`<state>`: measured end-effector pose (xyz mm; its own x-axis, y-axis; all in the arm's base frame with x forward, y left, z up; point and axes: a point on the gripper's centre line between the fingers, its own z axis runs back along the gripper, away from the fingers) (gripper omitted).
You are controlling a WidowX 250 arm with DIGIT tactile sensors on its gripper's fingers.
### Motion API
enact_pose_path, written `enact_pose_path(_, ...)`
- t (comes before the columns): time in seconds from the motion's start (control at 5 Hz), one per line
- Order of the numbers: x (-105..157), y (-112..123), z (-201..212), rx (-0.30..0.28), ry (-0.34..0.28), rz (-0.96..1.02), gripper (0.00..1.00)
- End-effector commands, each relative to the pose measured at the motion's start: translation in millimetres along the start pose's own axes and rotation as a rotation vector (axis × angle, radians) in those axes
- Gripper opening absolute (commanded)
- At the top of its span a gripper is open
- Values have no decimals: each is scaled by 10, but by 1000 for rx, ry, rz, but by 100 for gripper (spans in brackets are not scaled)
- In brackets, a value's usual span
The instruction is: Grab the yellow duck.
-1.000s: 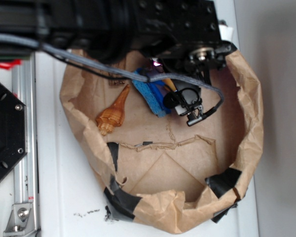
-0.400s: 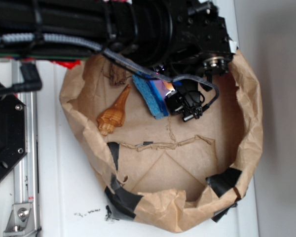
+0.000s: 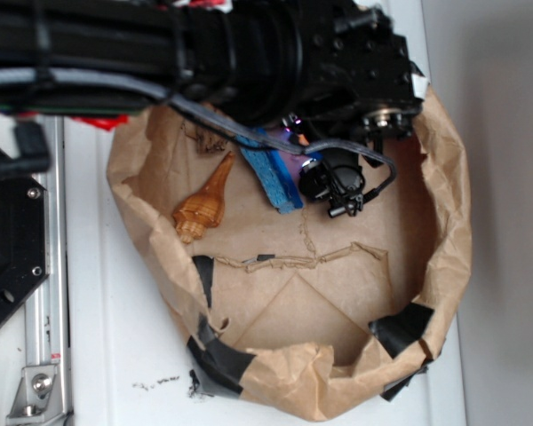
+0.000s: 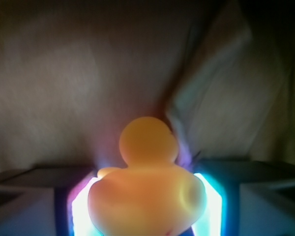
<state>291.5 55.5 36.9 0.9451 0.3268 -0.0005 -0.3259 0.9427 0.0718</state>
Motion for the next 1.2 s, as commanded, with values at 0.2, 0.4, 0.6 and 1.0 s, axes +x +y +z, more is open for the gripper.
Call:
enact_pose_path(0.2, -90, 22, 1115, -222, -135, -99, 0)
enact_pose_path(0.4, -194, -144, 1136, -226, -113, -236, 0)
enact_pose_path(0.6, -233, -381, 1091, -171, -105, -365, 0)
enact_pose_path(1.0, -252, -523, 998, -104, -110, -402, 0)
